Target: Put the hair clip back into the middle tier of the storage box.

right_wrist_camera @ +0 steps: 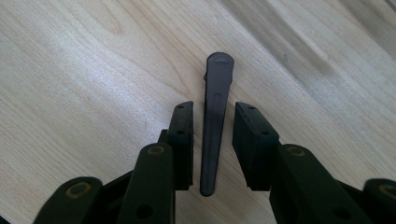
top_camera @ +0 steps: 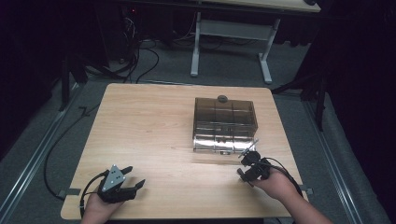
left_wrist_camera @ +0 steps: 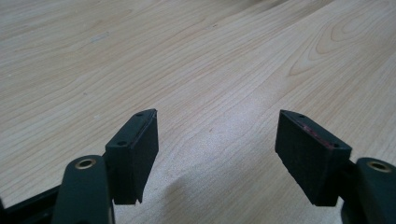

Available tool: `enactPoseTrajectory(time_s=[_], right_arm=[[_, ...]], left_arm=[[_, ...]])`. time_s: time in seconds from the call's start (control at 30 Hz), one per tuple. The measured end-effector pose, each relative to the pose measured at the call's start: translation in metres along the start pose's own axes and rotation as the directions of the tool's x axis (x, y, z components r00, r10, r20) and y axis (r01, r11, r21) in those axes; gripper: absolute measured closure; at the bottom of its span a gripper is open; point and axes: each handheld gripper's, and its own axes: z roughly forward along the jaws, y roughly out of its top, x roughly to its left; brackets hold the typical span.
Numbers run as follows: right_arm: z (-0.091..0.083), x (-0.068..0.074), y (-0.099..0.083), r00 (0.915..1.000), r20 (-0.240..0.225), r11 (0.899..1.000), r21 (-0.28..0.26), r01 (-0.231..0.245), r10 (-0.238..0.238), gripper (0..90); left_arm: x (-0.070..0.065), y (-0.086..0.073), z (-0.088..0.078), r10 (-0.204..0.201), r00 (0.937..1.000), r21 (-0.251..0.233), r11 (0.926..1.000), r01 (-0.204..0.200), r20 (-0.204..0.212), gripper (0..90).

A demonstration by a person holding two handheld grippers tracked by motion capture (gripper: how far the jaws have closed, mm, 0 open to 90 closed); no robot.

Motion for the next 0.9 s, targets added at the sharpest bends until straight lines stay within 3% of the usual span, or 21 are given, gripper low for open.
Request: enactPoseTrajectory(time_s=[0.27,0.4,0.9], right_arm=[[0.0,-0.004,0.006,0.9996,-0.02,0.999,0.047,-0.02,0.021,74.5],[0.0,-0.006,0.008,0.9997,-0.024,0.999,0.047,0.0,0.001,76.4],[0.001,-0.004,0.015,0.9995,-0.031,0.997,0.08,-0.001,0.003,79.5]], left_arm=[[0.0,0.0,0.0,0.001,1.0,0.001,1.0,-0.001,0.001,30.7],[0.0,0.0,0.0,0.001,1.0,0.001,1.0,-0.001,0.001,30.7],[0.0,0.0,0.0,0.002,1.0,0.002,1.0,-0.002,0.005,30.6]])
